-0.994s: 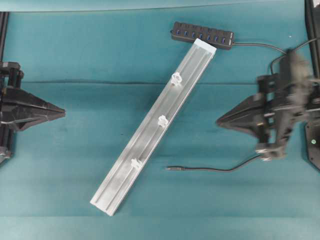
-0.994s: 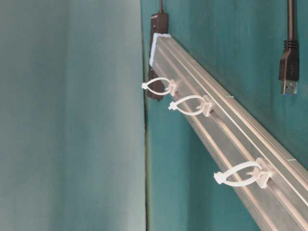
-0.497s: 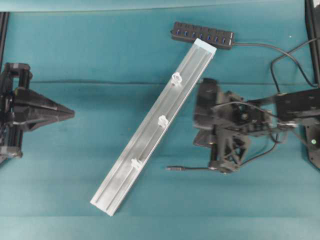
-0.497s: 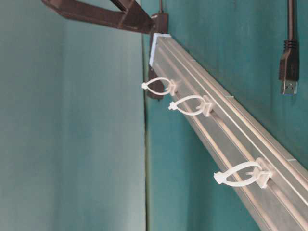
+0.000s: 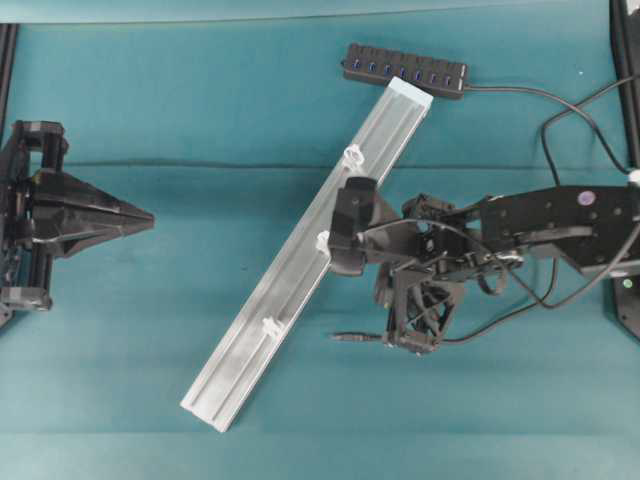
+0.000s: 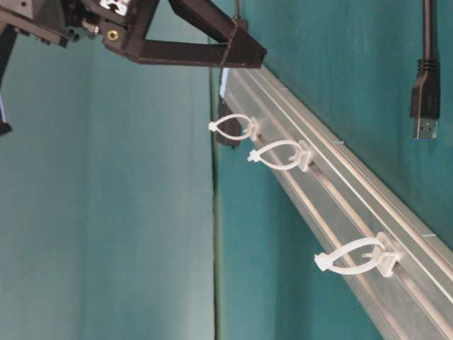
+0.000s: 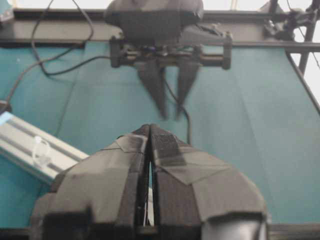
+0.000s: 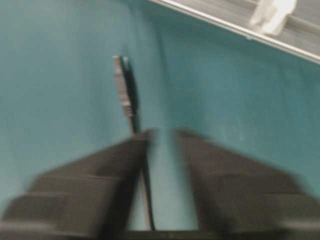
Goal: Pass the USB cable through three rings with both arms.
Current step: 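Move the right gripper toward the black USB cable plug near the rail, then lower the right gripper and grasp the USB cable just behind the plug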
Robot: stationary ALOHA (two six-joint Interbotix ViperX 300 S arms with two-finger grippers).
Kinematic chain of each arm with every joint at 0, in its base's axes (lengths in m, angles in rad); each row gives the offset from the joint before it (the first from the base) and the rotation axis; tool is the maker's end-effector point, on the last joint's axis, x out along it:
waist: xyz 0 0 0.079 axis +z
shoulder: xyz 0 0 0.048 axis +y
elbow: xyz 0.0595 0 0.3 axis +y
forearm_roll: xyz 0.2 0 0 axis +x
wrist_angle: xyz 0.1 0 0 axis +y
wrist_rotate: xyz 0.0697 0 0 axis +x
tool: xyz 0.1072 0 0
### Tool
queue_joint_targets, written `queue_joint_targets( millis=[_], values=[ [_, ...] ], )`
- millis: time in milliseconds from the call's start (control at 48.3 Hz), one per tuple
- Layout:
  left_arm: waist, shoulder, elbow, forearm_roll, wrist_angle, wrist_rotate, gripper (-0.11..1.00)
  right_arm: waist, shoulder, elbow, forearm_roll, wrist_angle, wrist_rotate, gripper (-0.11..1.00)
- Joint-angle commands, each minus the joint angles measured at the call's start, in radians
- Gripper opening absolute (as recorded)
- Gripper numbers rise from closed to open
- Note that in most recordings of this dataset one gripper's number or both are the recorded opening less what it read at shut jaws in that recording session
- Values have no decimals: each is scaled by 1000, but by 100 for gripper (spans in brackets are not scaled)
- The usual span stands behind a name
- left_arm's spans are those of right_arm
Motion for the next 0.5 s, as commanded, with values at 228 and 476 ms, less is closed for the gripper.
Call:
queue_joint_targets(
  millis=[228,476],
  values=[
    [43,8,-28,2,-41,2,-1,9,32,-12,-6,63,-28,91],
    [44,5,-28,2,-43,0,-1,61,94,-28,-8,72,-31,89]
  ],
)
